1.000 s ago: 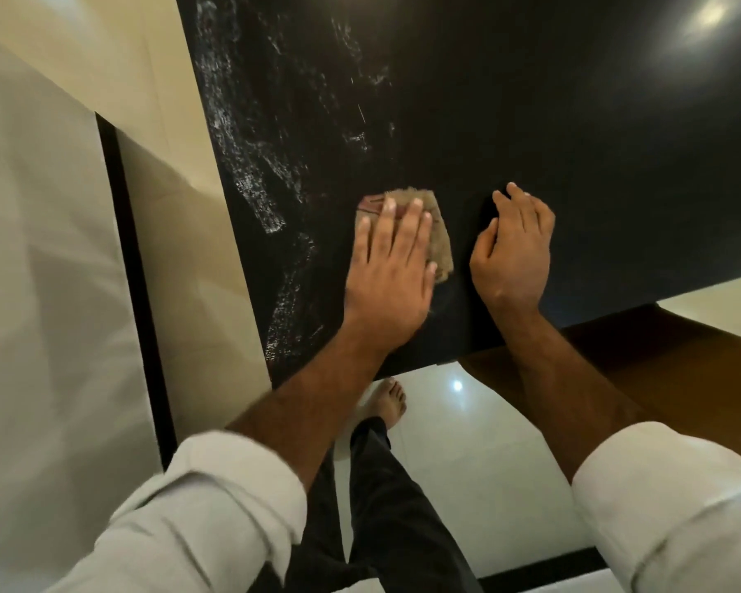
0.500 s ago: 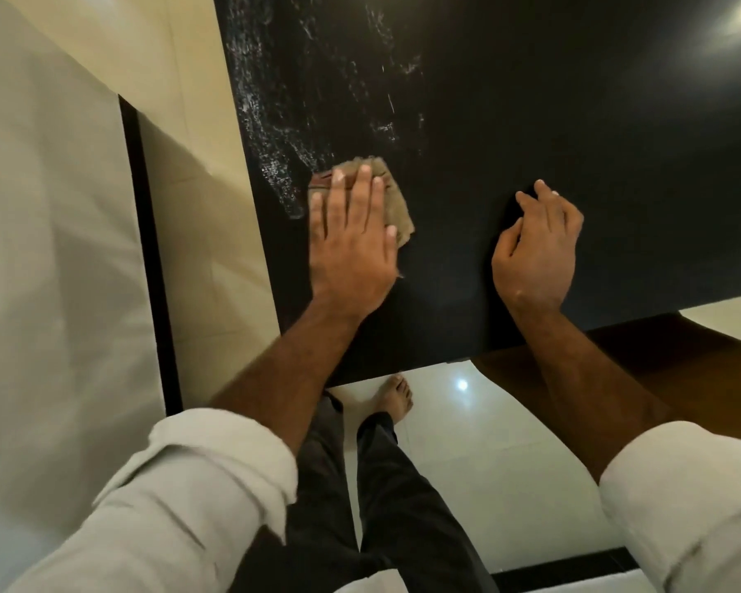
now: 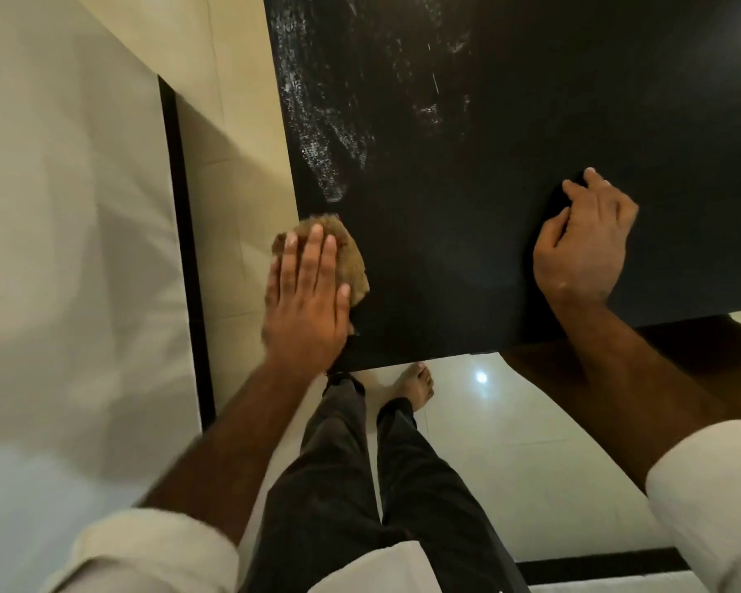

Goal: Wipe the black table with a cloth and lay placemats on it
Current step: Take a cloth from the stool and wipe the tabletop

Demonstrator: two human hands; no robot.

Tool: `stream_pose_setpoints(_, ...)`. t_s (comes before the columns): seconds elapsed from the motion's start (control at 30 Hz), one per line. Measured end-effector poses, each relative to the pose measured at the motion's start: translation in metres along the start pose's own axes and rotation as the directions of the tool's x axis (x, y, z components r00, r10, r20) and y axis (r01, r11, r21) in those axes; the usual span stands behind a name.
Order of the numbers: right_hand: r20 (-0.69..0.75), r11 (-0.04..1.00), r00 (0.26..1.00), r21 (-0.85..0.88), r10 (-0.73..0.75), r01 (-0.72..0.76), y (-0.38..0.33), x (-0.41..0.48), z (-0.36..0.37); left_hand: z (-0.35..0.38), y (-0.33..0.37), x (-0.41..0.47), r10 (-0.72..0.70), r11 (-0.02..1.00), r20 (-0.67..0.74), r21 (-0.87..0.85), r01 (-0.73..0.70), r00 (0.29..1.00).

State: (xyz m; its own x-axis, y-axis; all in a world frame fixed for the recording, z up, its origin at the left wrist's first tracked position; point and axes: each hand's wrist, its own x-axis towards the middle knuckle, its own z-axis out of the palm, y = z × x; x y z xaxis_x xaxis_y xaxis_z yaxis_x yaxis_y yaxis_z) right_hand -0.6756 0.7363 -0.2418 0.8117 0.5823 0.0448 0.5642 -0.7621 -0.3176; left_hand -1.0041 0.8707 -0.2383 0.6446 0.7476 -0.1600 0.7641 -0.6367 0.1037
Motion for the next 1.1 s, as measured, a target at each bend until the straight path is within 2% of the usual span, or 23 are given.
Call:
stream_pose_setpoints(0.1,-0.002,1.000,1.000,-0.012,0.011,-0.011,0.000,-0.001,0.002,-0.006,0.013,0.066,-0.086,0.996,-0.045,0.001,0.086,0.995)
stream_pose_setpoints(0.17,0.005,1.000,1.000,-0.013,0.017,-0.017,-0.001,-0.002,0.002,-0.006,0.034,0.087,-0.067,0.997,-0.059,0.026,0.068,0.996)
stream_pose_setpoints(0.3,0.019,1.000,1.000,-0.014,0.008,-0.008,-0.001,-0.005,-0.002,0.010,0.079,0.039,0.215,0.977,-0.066,0.011,-0.214,0.974)
stream_pose_setpoints(0.37,0.024,1.000,1.000,-0.014,0.008,-0.008,-0.002,-0.004,-0.003,0.018,0.077,-0.007,0.279,0.960,-0.027,0.000,-0.279,0.960)
stream_pose_setpoints(0.47,0.018,1.000,1.000,-0.003,0.022,-0.022,-0.004,-0.002,-0.002,0.017,0.041,-0.042,0.226,0.974,0.015,-0.005,-0.226,0.974)
stream_pose_setpoints(0.53,0.001,1.000,1.000,0.014,0.011,-0.011,-0.003,-0.002,-0.002,0.008,0.014,-0.030,0.151,0.988,0.036,0.021,-0.152,0.988)
stream_pose_setpoints(0.67,-0.007,1.000,1.000,0.001,0.010,-0.010,0.000,0.001,0.002,-0.011,-0.007,0.057,0.009,0.999,0.017,0.031,-0.009,1.000)
stream_pose_setpoints(0.77,-0.032,1.000,0.999,-0.006,0.005,-0.005,0.000,0.000,0.005,-0.020,0.016,0.131,-0.003,0.998,-0.057,0.064,0.007,0.998)
stream_pose_setpoints(0.9,-0.022,1.000,1.000,-0.010,0.006,-0.006,0.002,0.000,0.007,-0.019,0.090,0.177,0.219,0.975,-0.086,0.066,-0.214,0.972)
stream_pose_setpoints(0.97,0.001,1.000,1.000,-0.007,0.017,-0.017,0.002,0.000,0.005,-0.014,0.118,0.168,0.391,0.920,-0.045,0.053,-0.389,0.919)
stream_pose_setpoints(1.03,0.007,1.000,1.000,-0.003,0.025,-0.025,0.003,0.000,0.003,-0.008,0.119,0.145,0.522,0.853,0.005,0.031,-0.522,0.853)
stream_pose_setpoints(1.1,0.008,0.999,0.999,-0.002,0.040,-0.040,-0.001,0.006,0.002,-0.008,0.092,0.137,0.552,0.833,0.032,0.028,-0.553,0.833)
